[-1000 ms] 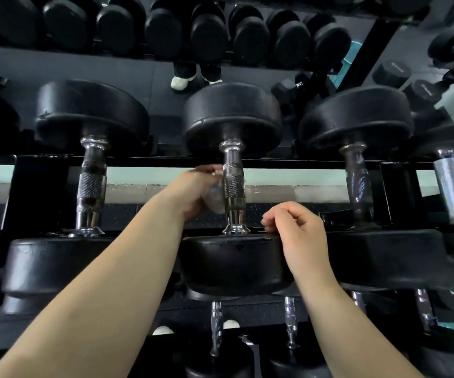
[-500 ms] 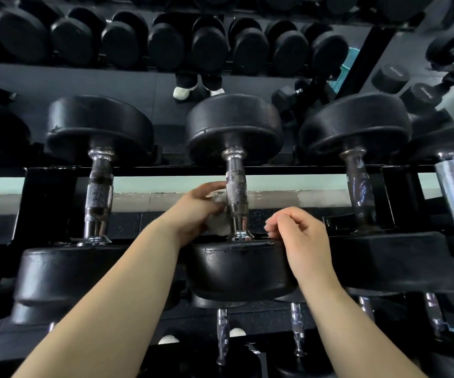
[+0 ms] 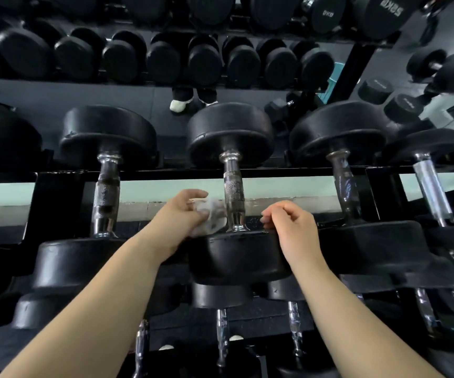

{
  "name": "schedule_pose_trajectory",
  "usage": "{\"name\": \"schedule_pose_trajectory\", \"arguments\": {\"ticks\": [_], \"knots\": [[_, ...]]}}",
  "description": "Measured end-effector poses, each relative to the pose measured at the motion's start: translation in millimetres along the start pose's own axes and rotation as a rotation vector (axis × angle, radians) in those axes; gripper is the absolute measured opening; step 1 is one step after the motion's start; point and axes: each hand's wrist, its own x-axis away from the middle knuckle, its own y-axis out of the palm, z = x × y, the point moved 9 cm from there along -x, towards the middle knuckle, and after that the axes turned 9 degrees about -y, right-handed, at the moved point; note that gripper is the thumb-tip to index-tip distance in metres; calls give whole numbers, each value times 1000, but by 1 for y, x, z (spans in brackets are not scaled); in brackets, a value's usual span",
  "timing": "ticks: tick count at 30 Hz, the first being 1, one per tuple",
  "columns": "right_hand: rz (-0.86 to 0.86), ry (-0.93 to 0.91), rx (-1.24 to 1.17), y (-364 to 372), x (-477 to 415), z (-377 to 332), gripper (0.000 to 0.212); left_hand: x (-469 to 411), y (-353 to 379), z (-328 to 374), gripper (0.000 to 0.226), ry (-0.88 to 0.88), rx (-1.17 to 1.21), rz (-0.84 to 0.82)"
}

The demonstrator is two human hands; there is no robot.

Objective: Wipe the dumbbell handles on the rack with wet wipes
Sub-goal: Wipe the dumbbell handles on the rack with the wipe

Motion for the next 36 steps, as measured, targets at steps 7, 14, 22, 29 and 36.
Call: {"name": "schedule_pose_trajectory", "arguments": {"ticks": [7, 14, 22, 29, 36], "knots": [[-45, -129, 111, -2, 13, -35, 8, 50, 0, 41, 14, 219, 82, -60], [-515, -255, -96, 20, 42, -82, 44, 96, 30, 65, 15, 351, -51, 26], [-512, -323, -33, -65, 36, -73, 15, 105, 113, 61, 19, 380, -84, 187], [-296, -187, -21, -185, -6, -16, 13, 90, 189, 32, 20, 408, -239, 391], [56, -198, 62, -245, -71, 9, 7, 63, 227, 37, 22, 543, -402, 498]]}}
